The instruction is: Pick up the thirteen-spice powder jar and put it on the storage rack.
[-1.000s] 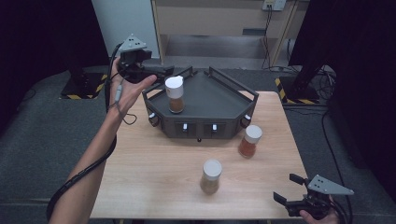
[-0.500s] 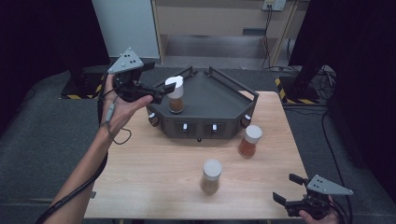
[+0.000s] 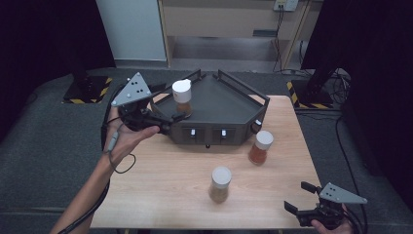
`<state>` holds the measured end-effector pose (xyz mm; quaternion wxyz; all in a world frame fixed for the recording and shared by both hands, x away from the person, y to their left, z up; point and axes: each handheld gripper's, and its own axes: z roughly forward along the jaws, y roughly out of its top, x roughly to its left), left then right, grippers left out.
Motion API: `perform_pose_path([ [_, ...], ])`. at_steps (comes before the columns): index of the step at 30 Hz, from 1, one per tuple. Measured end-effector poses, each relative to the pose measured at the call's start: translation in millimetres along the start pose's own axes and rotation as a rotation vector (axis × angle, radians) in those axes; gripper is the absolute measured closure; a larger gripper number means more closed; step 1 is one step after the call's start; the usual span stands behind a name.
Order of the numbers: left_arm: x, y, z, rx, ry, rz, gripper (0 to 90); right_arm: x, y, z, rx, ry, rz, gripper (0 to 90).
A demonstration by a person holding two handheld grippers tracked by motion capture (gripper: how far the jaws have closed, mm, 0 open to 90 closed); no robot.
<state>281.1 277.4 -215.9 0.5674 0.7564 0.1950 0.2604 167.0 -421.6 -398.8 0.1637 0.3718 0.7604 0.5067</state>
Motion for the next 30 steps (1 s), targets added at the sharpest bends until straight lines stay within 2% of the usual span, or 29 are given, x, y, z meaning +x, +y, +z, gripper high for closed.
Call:
perform_pose_path([
  [5,-7.2,-13.8,-6.5,-0.003,-0.012,-0.009,1.0,0.4,0.1,-0.1,0.001,-0.001,-0.003,2.4],
  [7,-11.6,-19.2,-10.1,0.002,0.001,0.000,0.6,0.3,0.2,0.2,0.001,-0.001,-0.002,2.4],
  [15,-17.3,-46.9,-23.8,0.006,0.011,-0.041,0.6,1.2,1.0,0.4,0.006,-0.003,-0.005,2.4],
  [19,-20.1,-63.9,-32.3,0.019,0.023,-0.069,0.4,1.3,1.0,0.4,0.006,-0.003,-0.005,2.4],
  [26,-24.5,-98.8,-41.8,0.035,0.040,-0.144,0.1,1.8,1.4,1.0,0.009,-0.006,-0.005,2.4],
  [30,-27.7,-112.8,-43.8,0.047,0.050,-0.162,0.0,2.2,1.5,1.0,0.009,-0.008,-0.005,2.4],
])
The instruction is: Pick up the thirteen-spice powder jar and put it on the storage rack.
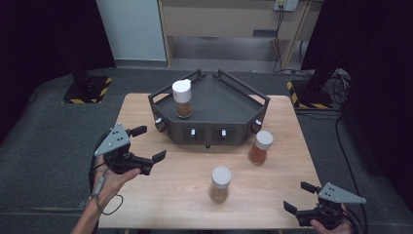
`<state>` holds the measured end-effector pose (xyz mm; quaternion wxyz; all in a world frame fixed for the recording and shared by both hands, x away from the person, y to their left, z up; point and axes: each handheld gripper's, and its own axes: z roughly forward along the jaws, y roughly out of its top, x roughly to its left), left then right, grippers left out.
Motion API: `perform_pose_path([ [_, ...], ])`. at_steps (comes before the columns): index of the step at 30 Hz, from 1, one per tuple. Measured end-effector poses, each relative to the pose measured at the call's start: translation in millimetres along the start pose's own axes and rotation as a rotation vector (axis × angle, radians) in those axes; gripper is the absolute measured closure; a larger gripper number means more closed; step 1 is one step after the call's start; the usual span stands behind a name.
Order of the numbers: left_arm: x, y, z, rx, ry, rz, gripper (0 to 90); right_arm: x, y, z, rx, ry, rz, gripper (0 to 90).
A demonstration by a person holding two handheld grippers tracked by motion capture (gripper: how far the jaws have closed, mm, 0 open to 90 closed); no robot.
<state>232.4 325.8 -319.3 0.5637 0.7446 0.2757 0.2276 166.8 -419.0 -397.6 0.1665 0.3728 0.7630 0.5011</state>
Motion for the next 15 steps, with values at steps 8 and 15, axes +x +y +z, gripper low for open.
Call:
perform_pose_path([
  [8,-2.3,-24.6,-6.6,0.026,0.020,-0.048,0.0,0.1,-0.1,-0.2,0.000,-0.001,0.000,2.4],
  [15,-7.2,-44.9,-11.0,0.049,0.039,-0.079,0.0,0.9,0.3,0.0,0.001,-0.003,-0.005,2.4],
])
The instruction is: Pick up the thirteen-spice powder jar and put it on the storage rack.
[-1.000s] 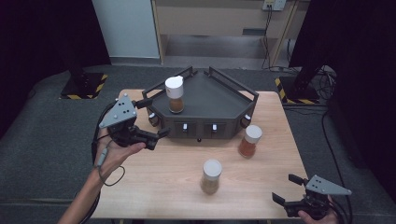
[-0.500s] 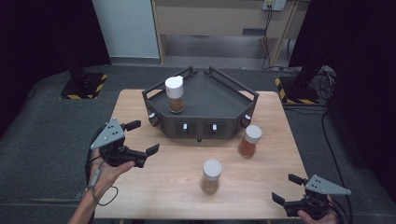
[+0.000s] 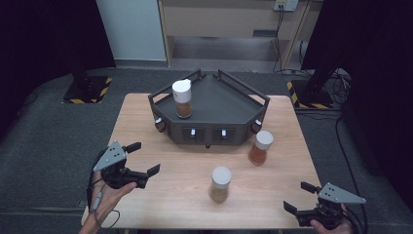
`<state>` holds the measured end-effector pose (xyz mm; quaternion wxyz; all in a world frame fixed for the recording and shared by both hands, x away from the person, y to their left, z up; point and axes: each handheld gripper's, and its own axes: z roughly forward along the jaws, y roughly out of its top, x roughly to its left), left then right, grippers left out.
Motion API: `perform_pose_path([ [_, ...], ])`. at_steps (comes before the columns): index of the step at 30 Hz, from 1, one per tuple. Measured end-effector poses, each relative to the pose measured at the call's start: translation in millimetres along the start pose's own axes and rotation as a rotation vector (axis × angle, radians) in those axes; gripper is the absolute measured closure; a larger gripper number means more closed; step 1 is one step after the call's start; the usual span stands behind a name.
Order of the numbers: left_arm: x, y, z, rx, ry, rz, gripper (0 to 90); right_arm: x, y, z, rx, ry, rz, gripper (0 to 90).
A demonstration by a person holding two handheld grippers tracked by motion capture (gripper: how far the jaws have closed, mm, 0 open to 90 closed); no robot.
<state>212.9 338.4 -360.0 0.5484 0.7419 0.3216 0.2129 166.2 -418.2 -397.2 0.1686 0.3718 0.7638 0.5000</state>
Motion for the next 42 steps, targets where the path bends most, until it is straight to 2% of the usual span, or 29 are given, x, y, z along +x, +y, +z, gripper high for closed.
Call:
perform_pose_path([
  [5,0.4,-16.5,-3.3,0.008,0.007,-0.022,0.0,0.4,0.3,0.1,0.002,-0.002,0.000,2.4],
  [18,4.4,-52.5,-12.9,0.026,-0.011,-0.073,1.4,0.6,0.5,0.4,0.003,-0.003,-0.002,2.4],
  [26,6.0,-61.9,-18.6,0.031,-0.027,-0.074,1.4,0.0,0.0,0.3,0.001,0.000,-0.001,2.4],
  [42,11.5,-64.7,-18.5,0.030,-0.074,-0.067,1.2,-1.0,-1.8,-0.5,-0.014,0.003,0.001,2.1],
])
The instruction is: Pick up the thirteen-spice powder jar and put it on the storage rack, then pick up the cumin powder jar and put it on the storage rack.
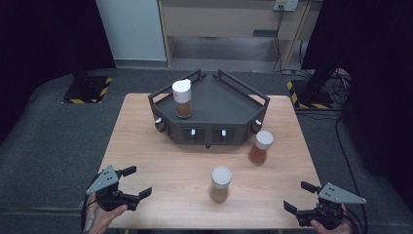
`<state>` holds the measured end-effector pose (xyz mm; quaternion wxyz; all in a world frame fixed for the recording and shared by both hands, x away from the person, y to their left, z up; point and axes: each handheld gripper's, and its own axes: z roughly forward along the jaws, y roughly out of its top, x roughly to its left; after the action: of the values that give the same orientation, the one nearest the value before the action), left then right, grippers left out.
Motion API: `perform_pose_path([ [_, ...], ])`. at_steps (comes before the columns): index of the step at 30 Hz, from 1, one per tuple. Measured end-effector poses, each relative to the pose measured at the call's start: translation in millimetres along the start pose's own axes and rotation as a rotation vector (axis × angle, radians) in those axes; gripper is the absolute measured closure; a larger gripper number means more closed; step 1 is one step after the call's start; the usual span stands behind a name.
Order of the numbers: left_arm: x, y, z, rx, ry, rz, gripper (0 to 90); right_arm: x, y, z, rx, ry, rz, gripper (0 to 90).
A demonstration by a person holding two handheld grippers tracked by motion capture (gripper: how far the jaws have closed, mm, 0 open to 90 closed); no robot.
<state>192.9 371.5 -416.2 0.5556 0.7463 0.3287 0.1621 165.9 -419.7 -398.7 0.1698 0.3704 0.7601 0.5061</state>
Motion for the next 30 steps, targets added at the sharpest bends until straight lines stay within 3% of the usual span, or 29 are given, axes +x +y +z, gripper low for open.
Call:
perform_pose_path([
  [6,-0.2,1.2,0.7,0.008,-0.011,0.008,1.2,-1.9,-4.4,-4.7,-0.038,0.007,0.001,1.2],
  [18,0.9,1.1,0.4,0.015,-0.021,0.012,1.3,0.0,-0.7,-8.6,-0.052,0.011,-0.012,2.0],
  [30,2.6,0.8,1.4,0.020,-0.029,0.003,1.3,-3.8,15.3,-21.1,-0.077,0.015,0.001,1.9],
])
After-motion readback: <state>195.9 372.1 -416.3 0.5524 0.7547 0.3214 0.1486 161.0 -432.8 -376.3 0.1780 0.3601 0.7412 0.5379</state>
